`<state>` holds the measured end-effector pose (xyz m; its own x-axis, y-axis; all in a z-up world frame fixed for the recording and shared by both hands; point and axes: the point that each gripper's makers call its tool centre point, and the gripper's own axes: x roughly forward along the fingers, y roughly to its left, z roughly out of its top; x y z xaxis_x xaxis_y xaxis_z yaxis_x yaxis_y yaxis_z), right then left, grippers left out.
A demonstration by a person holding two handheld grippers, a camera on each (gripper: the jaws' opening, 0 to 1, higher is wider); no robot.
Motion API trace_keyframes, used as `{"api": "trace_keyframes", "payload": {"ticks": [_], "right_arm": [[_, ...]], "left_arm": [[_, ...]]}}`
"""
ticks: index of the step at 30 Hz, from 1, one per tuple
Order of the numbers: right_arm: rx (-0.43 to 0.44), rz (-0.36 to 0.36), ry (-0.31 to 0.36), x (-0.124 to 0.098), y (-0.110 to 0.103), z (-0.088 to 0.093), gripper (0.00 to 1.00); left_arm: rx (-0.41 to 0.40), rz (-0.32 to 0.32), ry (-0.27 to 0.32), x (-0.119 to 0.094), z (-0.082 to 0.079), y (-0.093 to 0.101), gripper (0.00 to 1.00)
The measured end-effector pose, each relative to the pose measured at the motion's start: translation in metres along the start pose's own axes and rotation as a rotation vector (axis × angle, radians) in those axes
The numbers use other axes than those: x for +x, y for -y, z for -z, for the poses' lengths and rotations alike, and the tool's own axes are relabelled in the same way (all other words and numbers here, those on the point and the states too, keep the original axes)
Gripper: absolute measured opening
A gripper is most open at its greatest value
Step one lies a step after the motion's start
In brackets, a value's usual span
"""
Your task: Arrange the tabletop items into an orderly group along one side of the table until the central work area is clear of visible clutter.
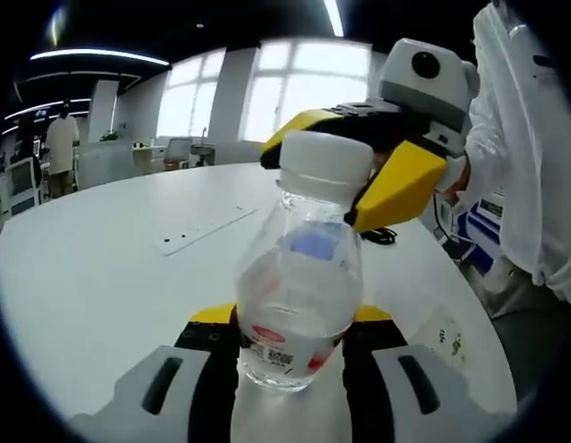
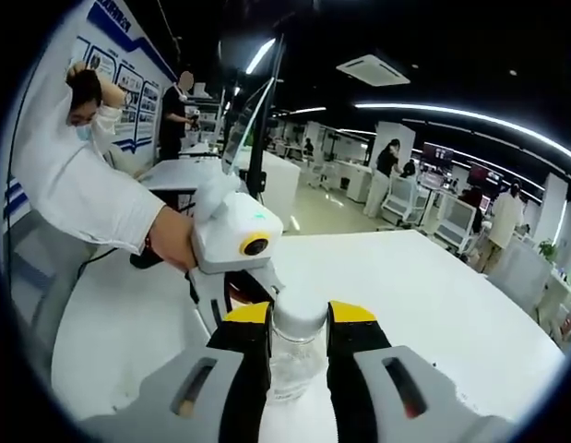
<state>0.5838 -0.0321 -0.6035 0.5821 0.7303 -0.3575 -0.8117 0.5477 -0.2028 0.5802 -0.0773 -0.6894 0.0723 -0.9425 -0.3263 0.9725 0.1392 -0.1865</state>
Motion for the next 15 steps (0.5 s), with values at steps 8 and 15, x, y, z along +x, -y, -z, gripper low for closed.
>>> {"api": "trace_keyframes", "payload": {"ticks": [8, 15], "right_arm": [[0.000, 0.004, -0.010, -0.0027, -0.0004, 0.0024, 0.21], [0.003, 0.006, -0.010, -0.0059, -0.0028, 0.0033, 0.21]], "left_arm": [[-0.007, 0.000, 0.003, 0.0012, 0.0006, 0.0012, 0.44], [-0.033, 0.002, -0.004, 0.0011, 0.0017, 0.0034, 0.46]]}}
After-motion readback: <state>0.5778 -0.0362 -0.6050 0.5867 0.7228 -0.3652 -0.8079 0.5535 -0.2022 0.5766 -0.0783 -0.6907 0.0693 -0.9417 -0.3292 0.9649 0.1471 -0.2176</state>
